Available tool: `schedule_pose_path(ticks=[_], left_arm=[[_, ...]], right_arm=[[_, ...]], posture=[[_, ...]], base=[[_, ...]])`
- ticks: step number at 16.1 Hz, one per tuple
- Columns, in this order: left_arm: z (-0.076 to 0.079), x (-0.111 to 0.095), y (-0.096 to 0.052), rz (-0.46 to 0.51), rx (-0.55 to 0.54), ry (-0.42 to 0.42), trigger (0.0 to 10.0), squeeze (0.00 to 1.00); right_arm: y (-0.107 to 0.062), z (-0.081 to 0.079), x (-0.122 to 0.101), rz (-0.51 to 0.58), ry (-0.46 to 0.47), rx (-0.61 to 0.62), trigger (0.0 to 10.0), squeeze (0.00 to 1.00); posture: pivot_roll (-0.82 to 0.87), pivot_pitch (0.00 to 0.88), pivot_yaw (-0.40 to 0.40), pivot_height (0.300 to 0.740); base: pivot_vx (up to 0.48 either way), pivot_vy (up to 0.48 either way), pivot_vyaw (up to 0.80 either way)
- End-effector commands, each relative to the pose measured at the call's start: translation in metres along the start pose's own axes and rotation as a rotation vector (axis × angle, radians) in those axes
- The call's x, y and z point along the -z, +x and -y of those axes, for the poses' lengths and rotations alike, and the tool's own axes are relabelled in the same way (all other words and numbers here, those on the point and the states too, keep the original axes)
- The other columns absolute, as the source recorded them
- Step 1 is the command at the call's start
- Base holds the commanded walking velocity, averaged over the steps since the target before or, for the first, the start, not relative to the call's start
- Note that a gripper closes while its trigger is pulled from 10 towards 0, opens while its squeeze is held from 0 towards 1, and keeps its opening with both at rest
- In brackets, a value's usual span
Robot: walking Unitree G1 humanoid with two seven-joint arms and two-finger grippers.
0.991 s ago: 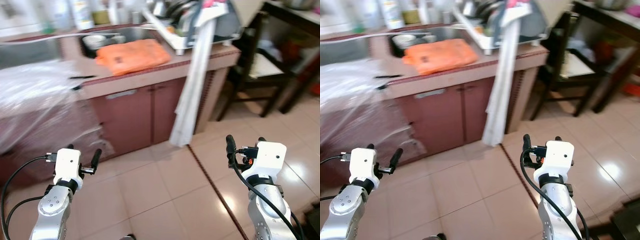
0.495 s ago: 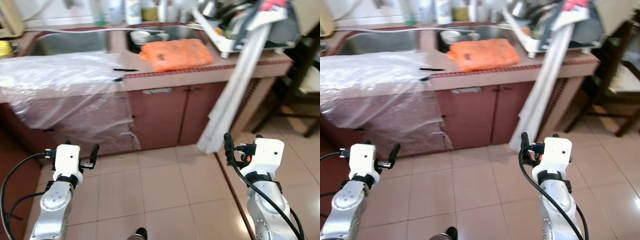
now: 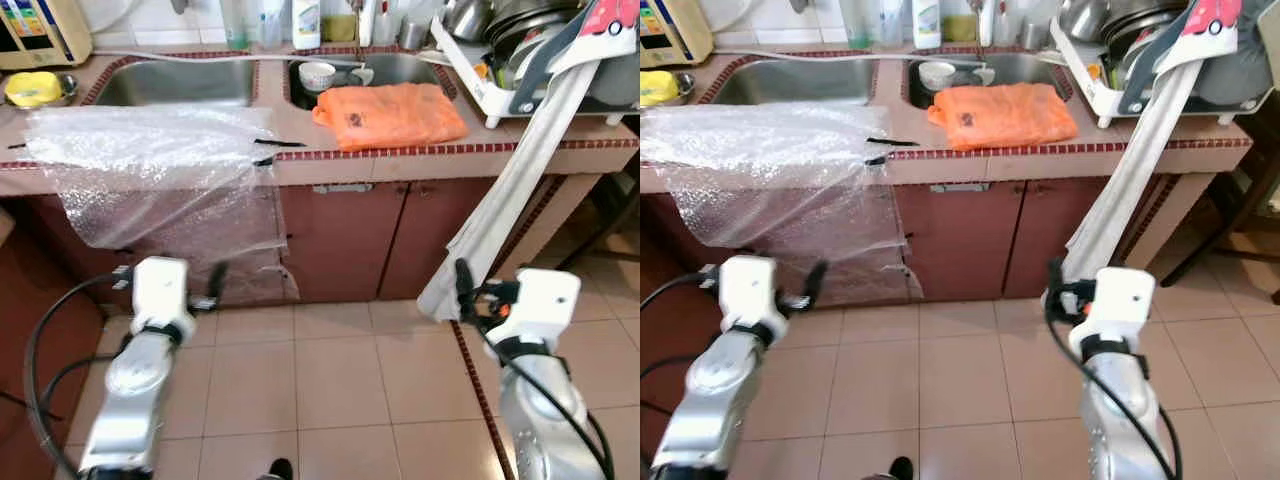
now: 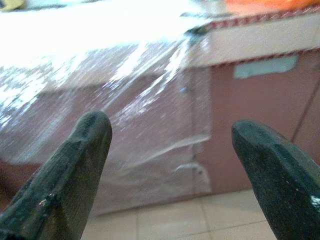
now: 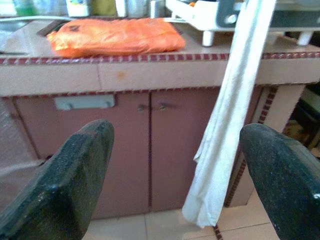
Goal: Kitchen organization
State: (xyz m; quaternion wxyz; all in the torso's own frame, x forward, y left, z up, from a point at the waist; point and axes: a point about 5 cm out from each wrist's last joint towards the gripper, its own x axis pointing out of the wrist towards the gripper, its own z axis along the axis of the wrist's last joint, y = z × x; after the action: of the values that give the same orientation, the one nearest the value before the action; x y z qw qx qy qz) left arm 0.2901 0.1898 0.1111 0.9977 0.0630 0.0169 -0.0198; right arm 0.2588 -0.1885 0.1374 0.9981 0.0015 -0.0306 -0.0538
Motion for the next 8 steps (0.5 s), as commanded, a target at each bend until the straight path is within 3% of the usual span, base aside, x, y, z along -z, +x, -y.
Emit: schedule_pose_path(ticks=[1,3,8], left_arm=[[0.001,-0.005,0.000,-0.005,-0.001,-0.006,10.0,0.00],[0.006,-0.012,-0.001,-0.011,0.011,-0.015,10.0,0.00],[0.004,-0.018,-0.003,-0.038,0.009,-0.013,10.0,0.00]], right_arm=[[0.000,-0.002,-0.007,0.027,0.009,-0.008,10.0,0.00],[0.001,-0.003,-0.009,0.035,0.008,-0.010,10.0,0.00],[0.001,-0.003,-0.010,0.040,0.010,-0.004,10.0,0.00]], posture=[[0.02,0.092,-0.018,0.740],[0.01,0.096,-0.017,0.740],[0.01,0.098,-0.009,0.740]], base=[[0.000,0.000,0.00],[0.000,0.315,0.00],[0.000,0.480,0.00]])
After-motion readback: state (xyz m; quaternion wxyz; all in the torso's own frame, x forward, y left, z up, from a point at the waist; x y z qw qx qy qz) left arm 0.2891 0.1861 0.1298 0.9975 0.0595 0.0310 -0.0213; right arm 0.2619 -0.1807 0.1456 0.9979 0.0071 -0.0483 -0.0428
